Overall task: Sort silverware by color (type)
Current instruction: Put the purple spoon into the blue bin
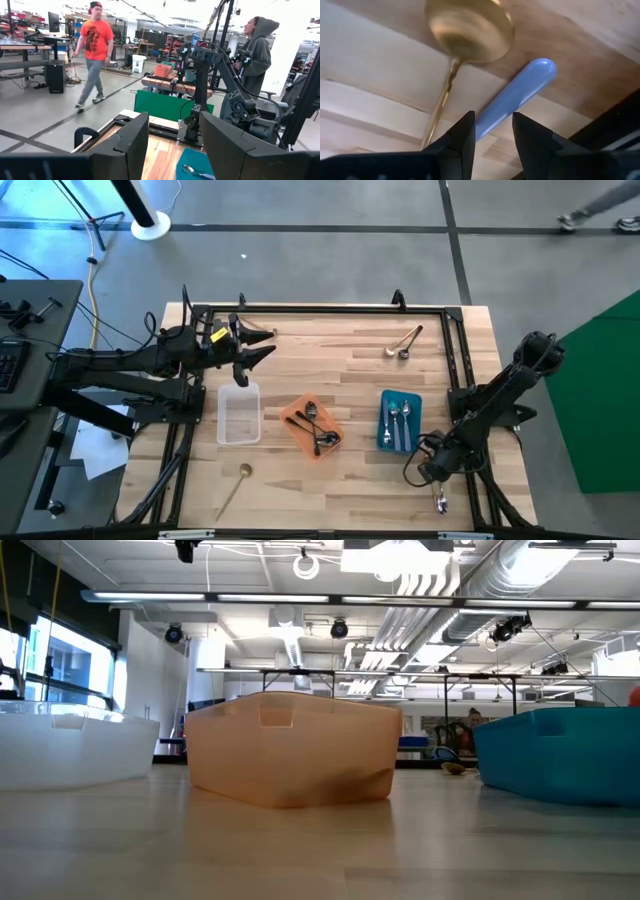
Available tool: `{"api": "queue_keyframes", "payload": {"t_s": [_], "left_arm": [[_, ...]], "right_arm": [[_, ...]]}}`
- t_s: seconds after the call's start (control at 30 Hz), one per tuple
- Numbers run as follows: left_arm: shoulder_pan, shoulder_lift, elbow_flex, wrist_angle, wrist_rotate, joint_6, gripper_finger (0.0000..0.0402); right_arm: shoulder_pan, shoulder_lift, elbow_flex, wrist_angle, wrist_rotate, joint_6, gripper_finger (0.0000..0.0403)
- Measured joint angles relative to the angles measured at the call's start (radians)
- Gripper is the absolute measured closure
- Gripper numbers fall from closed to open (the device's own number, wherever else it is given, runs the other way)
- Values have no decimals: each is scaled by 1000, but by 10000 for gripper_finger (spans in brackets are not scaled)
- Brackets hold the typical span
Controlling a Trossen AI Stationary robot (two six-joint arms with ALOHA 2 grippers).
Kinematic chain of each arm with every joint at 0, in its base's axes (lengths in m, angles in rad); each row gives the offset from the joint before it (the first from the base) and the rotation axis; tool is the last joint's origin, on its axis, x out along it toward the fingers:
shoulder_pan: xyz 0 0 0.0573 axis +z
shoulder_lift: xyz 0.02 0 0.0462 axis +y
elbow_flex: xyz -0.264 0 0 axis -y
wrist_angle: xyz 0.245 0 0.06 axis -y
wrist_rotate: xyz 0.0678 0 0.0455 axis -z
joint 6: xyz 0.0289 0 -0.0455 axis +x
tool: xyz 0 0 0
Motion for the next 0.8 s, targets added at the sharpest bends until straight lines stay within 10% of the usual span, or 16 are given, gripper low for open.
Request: {"api": "queue_keyframes", "payload": {"t_s": [0.8], "left_arm": [[0, 0, 0, 0, 1, -1, 236]], "right_arm": [[-1, 91, 10, -58, 9, 72, 289]]}}
